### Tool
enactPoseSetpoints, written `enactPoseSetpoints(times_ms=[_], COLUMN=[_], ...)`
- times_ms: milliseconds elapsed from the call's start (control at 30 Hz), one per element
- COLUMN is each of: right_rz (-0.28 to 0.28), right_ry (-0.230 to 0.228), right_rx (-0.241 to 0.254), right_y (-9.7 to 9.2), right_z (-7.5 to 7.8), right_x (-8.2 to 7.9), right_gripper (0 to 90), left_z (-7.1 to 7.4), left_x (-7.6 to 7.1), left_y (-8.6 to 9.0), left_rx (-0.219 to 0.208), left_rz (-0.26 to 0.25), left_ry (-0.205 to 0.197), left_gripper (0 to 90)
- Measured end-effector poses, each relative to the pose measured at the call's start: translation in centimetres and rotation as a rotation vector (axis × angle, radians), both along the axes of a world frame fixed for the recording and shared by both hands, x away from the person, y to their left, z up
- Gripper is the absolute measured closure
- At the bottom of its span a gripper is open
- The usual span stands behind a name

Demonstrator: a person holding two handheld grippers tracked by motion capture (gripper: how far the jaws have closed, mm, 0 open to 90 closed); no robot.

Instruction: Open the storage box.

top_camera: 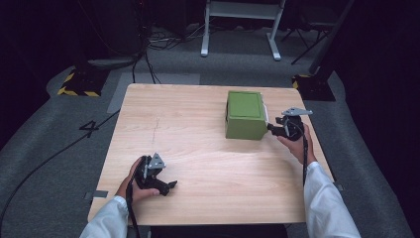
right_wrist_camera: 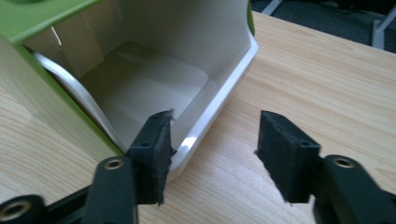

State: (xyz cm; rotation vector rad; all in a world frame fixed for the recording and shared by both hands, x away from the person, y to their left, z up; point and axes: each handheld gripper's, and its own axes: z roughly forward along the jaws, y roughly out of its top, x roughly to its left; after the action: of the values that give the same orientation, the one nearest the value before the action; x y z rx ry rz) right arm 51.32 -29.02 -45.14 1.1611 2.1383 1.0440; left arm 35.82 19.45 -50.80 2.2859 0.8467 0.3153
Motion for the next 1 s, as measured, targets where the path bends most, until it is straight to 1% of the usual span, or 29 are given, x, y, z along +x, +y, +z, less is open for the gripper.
enactPoseSetpoints(times_ms=[100,200,333,467,533,567,700,767,1000], right_rz=[-0.006,-0.014,-0.022,-0.031,-0.032,-0.037,-0.041,-0.041,-0.054], right_ry=[0.011,0.026,0.035,0.044,0.045,0.048,0.046,0.043,0.048], right_rx=[0.005,0.006,0.012,0.025,0.03,0.041,0.037,0.025,0.027], right_y=[0.1,-0.1,-0.4,-1.2,-1.4,-1.9,-2.3,-2.6,-3.5], right_z=[-0.2,-0.5,-0.6,-0.7,-0.8,-0.9,-0.9,-0.9,-1.1], right_x=[0.1,0.3,0.3,0.2,0.2,0.1,0.0,0.0,-0.1], right_gripper=[52.7,58.4,59.3,62.2,62.3,63.1,63.5,63.5,63.3], left_z=[0.0,0.0,0.0,0.0,0.0,0.0,0.0,0.0,0.0], left_x=[0.0,0.0,0.0,0.0,0.0,0.0,0.0,0.0,0.0], left_y=[0.0,0.0,0.0,0.0,0.0,0.0,0.0,0.0,0.0], left_rx=[0.0,0.0,0.0,0.0,0.0,0.0,0.0,0.0,0.0], left_rz=[0.0,0.0,0.0,0.0,0.0,0.0,0.0,0.0,0.0], left_ry=[0.0,0.0,0.0,0.0,0.0,0.0,0.0,0.0,0.0], left_gripper=[0.5,0.5,0.5,0.5,0.5,0.5,0.5,0.5,0.5])
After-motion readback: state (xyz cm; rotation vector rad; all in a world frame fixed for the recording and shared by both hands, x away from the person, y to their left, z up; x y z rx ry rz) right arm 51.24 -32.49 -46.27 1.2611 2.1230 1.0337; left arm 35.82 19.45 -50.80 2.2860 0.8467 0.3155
